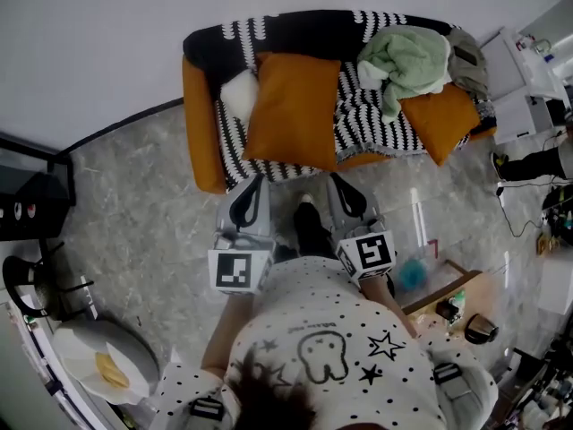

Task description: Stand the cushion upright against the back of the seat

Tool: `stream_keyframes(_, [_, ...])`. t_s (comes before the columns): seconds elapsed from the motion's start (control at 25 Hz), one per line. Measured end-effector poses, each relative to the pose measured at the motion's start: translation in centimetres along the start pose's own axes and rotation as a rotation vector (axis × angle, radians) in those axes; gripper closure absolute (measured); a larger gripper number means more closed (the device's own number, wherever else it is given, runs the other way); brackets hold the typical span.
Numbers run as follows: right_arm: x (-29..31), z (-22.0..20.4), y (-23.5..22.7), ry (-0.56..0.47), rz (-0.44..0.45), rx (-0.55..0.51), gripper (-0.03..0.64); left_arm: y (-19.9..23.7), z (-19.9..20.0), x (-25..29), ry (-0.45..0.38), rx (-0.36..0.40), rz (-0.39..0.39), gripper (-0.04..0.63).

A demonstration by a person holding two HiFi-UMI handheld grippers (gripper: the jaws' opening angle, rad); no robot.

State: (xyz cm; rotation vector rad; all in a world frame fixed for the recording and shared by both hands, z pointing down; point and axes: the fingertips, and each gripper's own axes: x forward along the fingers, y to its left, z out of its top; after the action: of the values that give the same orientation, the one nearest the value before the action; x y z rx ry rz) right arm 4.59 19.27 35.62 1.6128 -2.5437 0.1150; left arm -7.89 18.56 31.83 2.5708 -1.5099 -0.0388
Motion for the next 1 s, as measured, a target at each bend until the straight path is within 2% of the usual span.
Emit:
stream_keyframes(0.52, [6.4,1.5,-6.1,0.003,0.090,-0.034,0.620,1.6,1.3,7.9,-0.034,-0.006,0.098,0.598])
stream_keyframes(1.0, [9.0,1.6,-11.7,-0.005,0.124,-0.039,0.620,0.9,2.0,13.9,-0.061,0.020,0.135,0.598])
